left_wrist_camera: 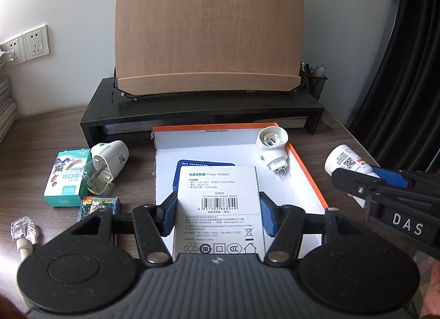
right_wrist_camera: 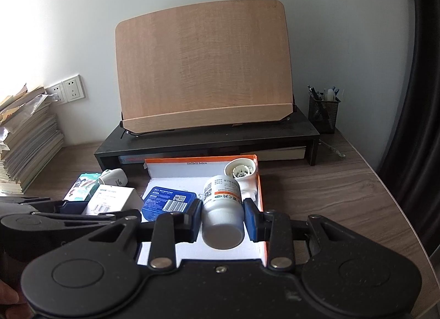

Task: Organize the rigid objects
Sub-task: 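Carry the adapter box with the left tool while the right tool carries the pill bottle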

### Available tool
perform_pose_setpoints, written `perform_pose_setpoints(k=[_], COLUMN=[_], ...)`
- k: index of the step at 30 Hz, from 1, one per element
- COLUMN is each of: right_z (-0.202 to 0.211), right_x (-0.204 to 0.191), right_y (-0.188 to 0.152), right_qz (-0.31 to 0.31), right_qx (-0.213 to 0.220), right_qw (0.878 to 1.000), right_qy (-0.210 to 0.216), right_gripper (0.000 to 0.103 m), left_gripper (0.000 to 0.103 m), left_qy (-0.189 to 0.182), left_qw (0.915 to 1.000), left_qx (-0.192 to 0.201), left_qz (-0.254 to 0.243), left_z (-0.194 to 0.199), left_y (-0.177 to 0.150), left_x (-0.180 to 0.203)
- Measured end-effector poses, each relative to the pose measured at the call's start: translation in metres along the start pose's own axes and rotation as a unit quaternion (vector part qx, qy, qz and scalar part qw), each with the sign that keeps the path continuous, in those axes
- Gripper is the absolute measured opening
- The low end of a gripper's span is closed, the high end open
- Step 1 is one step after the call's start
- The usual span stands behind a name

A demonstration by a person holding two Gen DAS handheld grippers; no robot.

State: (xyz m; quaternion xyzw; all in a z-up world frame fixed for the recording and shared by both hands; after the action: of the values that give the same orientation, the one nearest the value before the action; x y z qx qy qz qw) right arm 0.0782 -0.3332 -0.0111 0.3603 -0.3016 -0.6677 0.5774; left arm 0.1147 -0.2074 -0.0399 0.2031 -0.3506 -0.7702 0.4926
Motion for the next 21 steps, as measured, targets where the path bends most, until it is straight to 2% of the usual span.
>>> perform_pose_setpoints(k=[21], right_z=[-0.040], right_x=[0.010], right_y=[0.003], right_qz=[0.004], right_qx=[-0.024], right_qw=[1.000], right_qy=[0.011], right_gripper=[0.040], left_gripper=[0.059], left_qy=[0.010], left_qw=[0.9996], left_qx=[-0.024], left_qz=[0.015], left_z=[-0.035], left_y=[0.003], left_x=[0.004])
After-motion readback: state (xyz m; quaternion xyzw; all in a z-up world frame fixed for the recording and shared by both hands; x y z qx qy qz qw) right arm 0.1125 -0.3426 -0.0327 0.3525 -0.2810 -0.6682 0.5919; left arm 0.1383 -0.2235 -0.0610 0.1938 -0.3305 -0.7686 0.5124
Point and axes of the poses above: each gripper's, at about its wrist camera, not at the fingertips, and z roughly against the way its jaws point, x to its right, y to its top, the point moved 10 cm from there along -z, roughly the way its jaws point, and after that the axes turned 3 degrees about y, right-handed, at the moved point
